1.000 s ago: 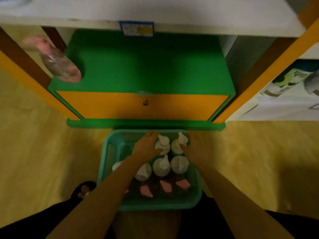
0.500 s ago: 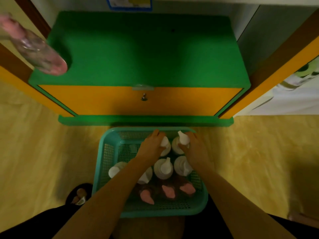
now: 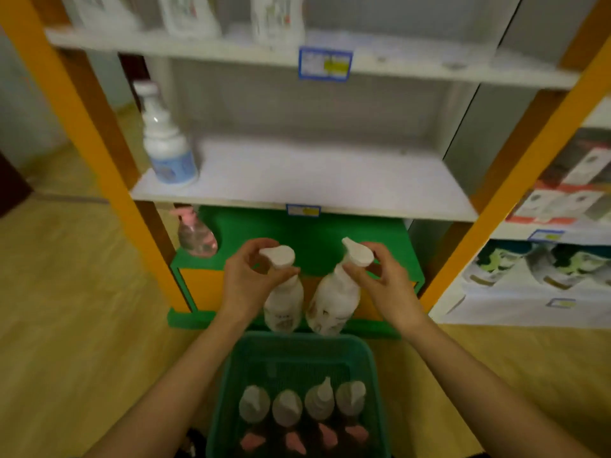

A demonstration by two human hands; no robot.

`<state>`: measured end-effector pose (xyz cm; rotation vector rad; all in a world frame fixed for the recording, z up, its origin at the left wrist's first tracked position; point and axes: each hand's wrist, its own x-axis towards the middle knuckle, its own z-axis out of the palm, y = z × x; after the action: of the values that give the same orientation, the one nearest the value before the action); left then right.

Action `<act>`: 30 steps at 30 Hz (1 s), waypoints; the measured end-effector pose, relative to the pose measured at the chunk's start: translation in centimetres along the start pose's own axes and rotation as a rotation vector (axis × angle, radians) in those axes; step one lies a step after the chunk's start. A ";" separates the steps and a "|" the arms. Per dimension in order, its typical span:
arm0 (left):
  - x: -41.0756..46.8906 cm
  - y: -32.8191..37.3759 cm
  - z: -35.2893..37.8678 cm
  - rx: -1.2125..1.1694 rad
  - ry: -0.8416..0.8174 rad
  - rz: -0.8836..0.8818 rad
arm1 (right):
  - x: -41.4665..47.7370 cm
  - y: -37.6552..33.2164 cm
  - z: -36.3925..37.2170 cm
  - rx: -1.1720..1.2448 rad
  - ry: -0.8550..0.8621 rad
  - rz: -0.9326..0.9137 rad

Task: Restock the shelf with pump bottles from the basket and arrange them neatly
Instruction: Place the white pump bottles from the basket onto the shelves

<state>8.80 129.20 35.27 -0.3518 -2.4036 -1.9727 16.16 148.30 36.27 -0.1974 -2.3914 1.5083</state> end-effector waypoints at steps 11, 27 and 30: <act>2.0 19.7 -6.6 -0.175 0.070 0.193 | 3.2 -19.3 -5.8 -0.015 -0.043 -0.259; 5.7 28.8 -8.6 -0.276 0.043 0.262 | 18.4 -29.2 -11.8 -0.103 0.156 -0.456; 6.4 28.9 -8.4 -0.252 0.036 0.252 | 20.3 -27.8 -11.6 -0.076 0.172 -0.418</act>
<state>6.67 127.31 65.94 -0.5863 -1.9760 -2.1414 2.12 151.68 69.62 0.1446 -2.1822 1.1612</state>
